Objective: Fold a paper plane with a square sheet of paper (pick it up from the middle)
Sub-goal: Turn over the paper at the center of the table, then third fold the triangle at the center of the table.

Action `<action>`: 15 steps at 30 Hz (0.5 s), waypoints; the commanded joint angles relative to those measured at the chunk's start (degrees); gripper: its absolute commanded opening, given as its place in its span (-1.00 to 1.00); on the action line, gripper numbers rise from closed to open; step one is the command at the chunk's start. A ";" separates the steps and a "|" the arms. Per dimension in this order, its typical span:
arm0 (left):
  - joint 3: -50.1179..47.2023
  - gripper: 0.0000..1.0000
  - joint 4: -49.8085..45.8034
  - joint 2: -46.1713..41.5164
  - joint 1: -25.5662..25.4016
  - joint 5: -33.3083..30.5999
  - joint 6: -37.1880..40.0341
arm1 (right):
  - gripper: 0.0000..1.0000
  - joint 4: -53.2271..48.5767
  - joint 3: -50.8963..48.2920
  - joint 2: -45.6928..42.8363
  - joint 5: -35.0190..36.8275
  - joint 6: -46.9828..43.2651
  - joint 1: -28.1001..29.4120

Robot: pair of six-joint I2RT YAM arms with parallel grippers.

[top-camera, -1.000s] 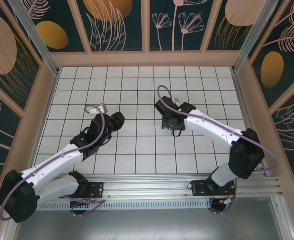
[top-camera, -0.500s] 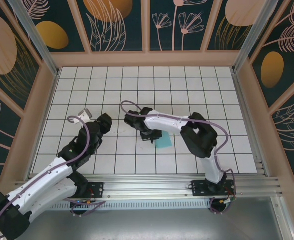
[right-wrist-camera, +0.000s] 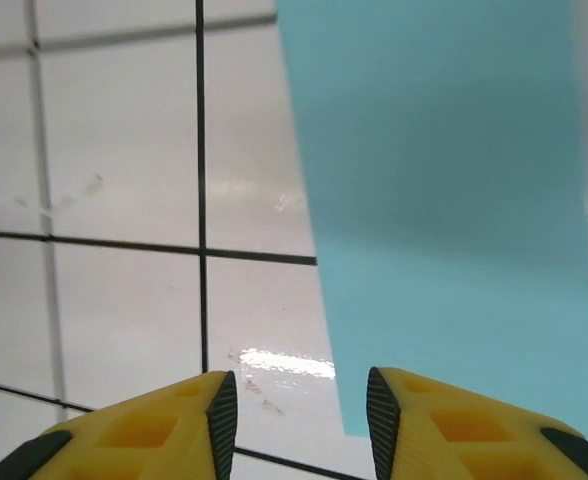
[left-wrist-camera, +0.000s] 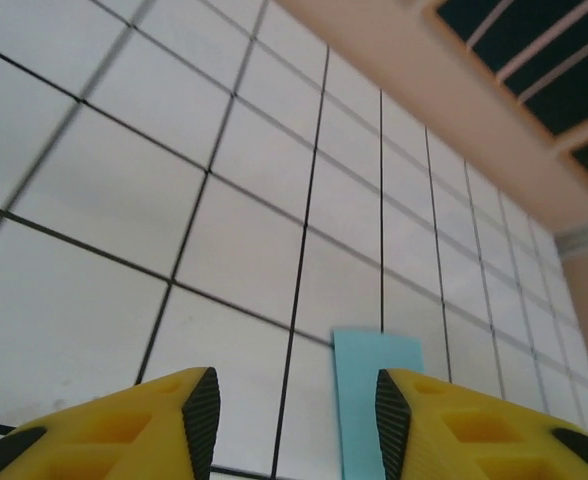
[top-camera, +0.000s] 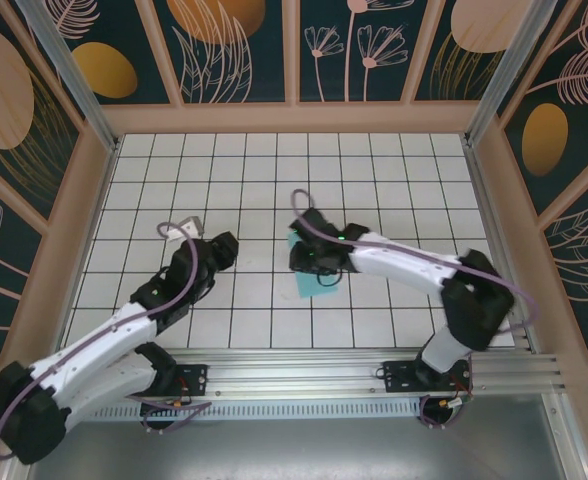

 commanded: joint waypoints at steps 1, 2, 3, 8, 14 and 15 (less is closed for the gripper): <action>3.80 -0.09 7.59 9.29 0.21 14.47 3.90 | -0.16 14.54 -11.46 -7.63 -7.75 2.10 -6.86; 5.31 -0.11 9.36 13.27 0.23 18.40 4.45 | -0.16 16.89 -14.74 -9.81 -9.29 2.16 -9.29; 6.74 -0.13 10.25 16.47 0.22 21.71 4.85 | -0.14 19.00 -17.31 -11.28 -10.70 1.85 -10.76; 14.85 -0.20 11.64 32.80 0.03 31.60 4.53 | -0.14 23.81 -24.57 -12.89 -18.62 -0.68 -17.31; 21.10 -0.12 10.85 41.68 -0.10 34.47 4.16 | -0.14 27.12 -26.71 -9.84 -22.78 -3.31 -20.81; 22.09 -0.11 10.46 43.02 -0.18 35.35 4.16 | -0.13 28.07 -26.85 -9.26 -24.04 -3.63 -21.13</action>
